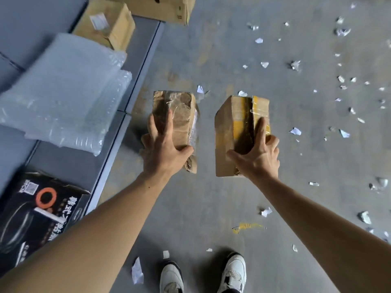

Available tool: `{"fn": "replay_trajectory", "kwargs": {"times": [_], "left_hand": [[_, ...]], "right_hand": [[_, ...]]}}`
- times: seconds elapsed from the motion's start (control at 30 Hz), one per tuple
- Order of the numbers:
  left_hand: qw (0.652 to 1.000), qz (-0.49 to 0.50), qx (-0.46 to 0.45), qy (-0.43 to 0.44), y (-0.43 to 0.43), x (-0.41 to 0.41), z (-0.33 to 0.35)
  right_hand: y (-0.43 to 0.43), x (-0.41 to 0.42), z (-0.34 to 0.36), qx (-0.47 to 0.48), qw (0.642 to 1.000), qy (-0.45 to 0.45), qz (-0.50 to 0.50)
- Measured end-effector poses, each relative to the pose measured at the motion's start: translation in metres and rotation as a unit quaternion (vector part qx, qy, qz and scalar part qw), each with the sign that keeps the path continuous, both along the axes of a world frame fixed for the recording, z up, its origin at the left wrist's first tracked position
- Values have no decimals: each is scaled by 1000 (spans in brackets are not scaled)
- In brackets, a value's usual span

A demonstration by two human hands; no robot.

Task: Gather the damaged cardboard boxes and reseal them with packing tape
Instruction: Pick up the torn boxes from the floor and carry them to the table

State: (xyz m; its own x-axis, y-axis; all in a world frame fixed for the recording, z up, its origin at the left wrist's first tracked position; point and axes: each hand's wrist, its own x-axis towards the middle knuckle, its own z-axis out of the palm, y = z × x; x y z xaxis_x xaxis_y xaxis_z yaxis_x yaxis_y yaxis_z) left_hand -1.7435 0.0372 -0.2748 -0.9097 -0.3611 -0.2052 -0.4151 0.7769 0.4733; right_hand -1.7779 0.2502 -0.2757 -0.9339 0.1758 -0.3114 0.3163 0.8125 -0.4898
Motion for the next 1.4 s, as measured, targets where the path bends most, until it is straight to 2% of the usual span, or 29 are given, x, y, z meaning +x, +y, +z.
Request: {"fn": "replay_trajectory", "kwargs": {"times": [0.33,0.6,0.77,1.1,1.4], "left_hand": [[999,6,-12,47,-65,41,223],[996,36,-26,79,-89,137,344],[994,78,-30,71,-89,197,369],[978,183,-54,90,-69,361,428],[953,278,-73,95,-88,487,472]], "right_hand": [[-51,19,231,-65,995,74,7],[-73,90,357,-112,989,83,50],[-71,136,375,-128,988,66,64],[-72,242,418,-131,969,74,198],[-132,334,481,-149,936,61,313]]}}
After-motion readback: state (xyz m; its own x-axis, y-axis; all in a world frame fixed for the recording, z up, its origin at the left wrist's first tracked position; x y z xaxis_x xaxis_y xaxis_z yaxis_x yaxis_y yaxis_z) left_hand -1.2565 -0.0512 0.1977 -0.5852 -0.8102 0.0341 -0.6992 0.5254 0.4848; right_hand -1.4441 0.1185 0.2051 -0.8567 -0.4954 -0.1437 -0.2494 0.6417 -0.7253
